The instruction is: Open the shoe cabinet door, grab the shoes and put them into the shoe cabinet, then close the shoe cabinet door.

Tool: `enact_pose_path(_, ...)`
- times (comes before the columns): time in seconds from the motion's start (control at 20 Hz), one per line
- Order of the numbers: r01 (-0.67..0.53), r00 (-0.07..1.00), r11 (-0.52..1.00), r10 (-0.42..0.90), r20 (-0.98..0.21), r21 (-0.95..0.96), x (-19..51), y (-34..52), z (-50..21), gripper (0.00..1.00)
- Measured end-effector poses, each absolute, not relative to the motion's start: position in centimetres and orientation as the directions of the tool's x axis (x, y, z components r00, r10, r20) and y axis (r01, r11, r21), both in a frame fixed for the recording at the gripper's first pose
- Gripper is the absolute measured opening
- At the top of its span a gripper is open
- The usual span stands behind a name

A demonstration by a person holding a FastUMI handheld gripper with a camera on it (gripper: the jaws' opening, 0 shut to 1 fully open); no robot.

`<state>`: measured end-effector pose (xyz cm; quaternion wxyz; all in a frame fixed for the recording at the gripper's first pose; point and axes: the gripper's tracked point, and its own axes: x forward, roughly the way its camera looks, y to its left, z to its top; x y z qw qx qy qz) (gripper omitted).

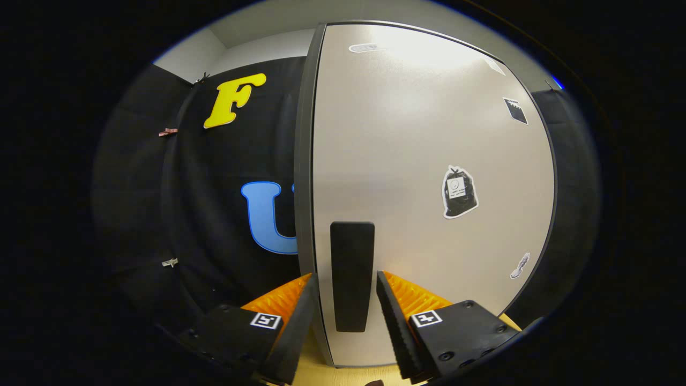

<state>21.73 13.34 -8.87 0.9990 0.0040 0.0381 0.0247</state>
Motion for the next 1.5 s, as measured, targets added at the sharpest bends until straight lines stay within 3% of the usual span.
enact_pose_path(0.05, -0.043, 0.998, 0.999, 0.043, -0.054, 0.010, 22.0, 13.4, -8.7, 0.60)
enact_pose_path(0.15, -0.003, 0.999, 1.000, 0.003, -0.045, 0.000, 21.9, 13.0, -8.6, 0.49)
enact_pose_path(0.2, 0.002, 0.999, 1.000, -0.002, -0.038, 0.012, 22.0, 13.0, -9.0, 0.49)
enact_pose_path(0.25, 0.007, 0.999, 1.000, -0.006, -0.047, 0.018, 21.4, 12.8, -8.7, 0.37)
enact_pose_path(0.4, -0.011, 0.999, 1.000, 0.011, -0.033, -0.005, 21.9, 12.8, -8.6, 0.30)
enact_pose_path(0.5, -0.025, 0.999, 1.000, 0.025, -0.043, 0.002, 21.8, 12.8, -8.7, 0.19)
enact_pose_path(1.5, -0.230, 0.969, 0.972, 0.234, -0.075, 0.056, 7.6, 8.3, -7.6, 0.19)
